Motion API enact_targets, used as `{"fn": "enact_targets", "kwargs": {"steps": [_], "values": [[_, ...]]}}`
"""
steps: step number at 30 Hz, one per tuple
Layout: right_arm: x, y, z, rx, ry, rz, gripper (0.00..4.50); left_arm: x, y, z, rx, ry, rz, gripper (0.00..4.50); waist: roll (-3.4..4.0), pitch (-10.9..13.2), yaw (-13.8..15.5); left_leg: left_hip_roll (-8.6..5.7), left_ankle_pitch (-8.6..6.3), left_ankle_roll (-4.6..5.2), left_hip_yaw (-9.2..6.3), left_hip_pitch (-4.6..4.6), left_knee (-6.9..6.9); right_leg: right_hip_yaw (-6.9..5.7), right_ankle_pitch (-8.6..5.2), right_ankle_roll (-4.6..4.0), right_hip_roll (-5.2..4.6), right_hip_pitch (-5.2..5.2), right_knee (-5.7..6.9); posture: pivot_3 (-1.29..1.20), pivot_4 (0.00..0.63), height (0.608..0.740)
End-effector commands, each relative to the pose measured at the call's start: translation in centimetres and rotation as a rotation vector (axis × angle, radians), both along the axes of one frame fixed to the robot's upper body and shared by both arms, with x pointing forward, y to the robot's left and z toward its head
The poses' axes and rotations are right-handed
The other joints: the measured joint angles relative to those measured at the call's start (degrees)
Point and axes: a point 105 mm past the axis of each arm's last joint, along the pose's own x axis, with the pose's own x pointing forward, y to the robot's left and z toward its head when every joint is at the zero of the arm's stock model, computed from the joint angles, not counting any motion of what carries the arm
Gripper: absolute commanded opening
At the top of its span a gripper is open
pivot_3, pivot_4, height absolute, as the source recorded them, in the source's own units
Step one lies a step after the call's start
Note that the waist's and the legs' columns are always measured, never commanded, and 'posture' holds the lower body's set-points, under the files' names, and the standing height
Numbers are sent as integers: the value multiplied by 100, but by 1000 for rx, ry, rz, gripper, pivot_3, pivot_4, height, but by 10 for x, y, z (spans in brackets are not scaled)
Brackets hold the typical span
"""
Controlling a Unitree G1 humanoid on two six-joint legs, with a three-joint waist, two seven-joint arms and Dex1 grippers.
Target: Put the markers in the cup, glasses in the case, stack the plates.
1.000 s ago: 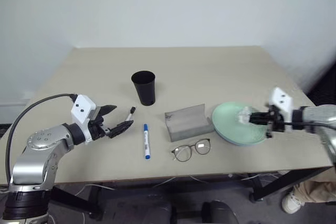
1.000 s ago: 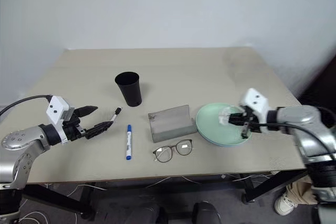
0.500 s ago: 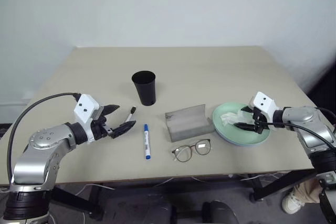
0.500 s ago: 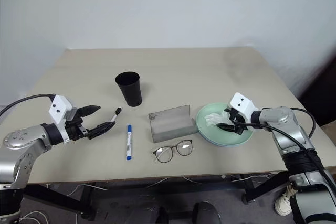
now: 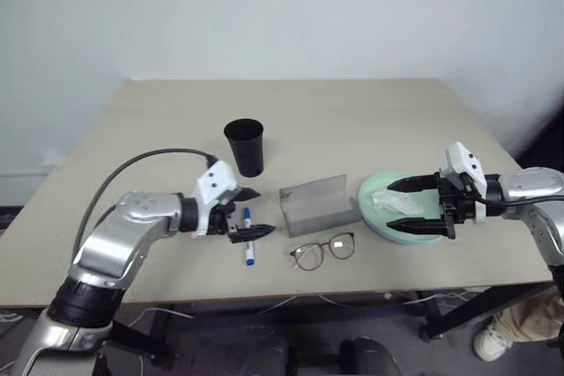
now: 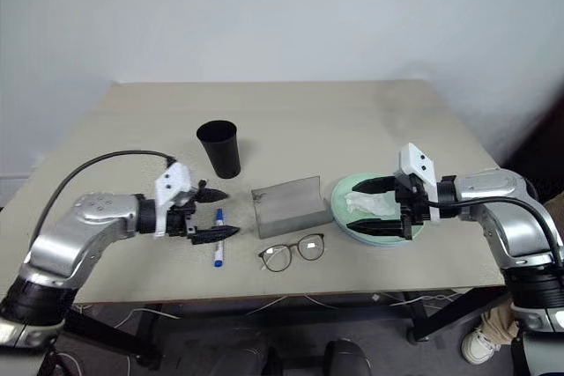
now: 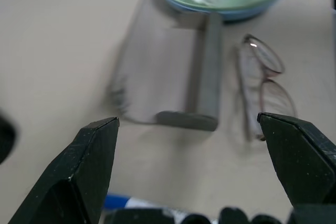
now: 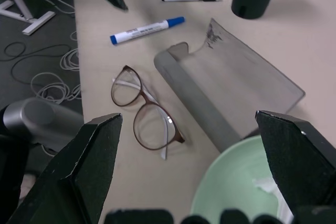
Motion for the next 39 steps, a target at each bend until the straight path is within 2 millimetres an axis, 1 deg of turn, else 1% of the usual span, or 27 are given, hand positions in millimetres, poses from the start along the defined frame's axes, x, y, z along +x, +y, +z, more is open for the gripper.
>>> {"fn": "enact_targets", "kwargs": {"steps": [1,8,16,21,28,33,39], "values": [[6,1,16,-6,-77,-3,4384,0,-21,1,29,-3,-118,4500,-2,-1,9,0,0,0,-1,-1,0,0,1,1,1,0,-1,0,0,723],[7,0,5,-22,-73,-50,4384,5,-52,-6,66,13,-246,4500,-3,-1,32,-1,13,21,-6,-8,0,-1,1,3,3,-3,-4,0,0,723],[5,-2,1,-18,-74,-95,4384,6,-59,-17,102,46,-308,4500,-2,-1,35,-1,11,27,-6,-7,0,2,2,2,2,-4,-1,0,0,723],[3,-3,-2,-20,-73,-119,4384,4,-65,-16,69,70,-314,4500,-2,-1,39,-3,11,30,-9,-9,1,2,2,2,-3,-3,-2,0,0,723],[6,-2,-7,-28,-72,-144,4384,-4,-85,-17,56,119,-359,4500,-3,0,40,-3,9,35,-9,-10,7,2,3,4,-2,-1,-2,0,0,723],[6,-2,-9,-30,-71,-152,4384,-8,-89,-22,79,140,-385,4500,-3,-1,34,-2,6,41,-8,-10,16,3,3,5,-1,0,0,0,0,723],[7,-2,-11,-34,-72,-166,4384,-8,-87,-32,117,169,-385,4500,-3,-1,38,-2,4,43,-9,-11,22,3,3,5,-1,1,0,0,0,723]]}}
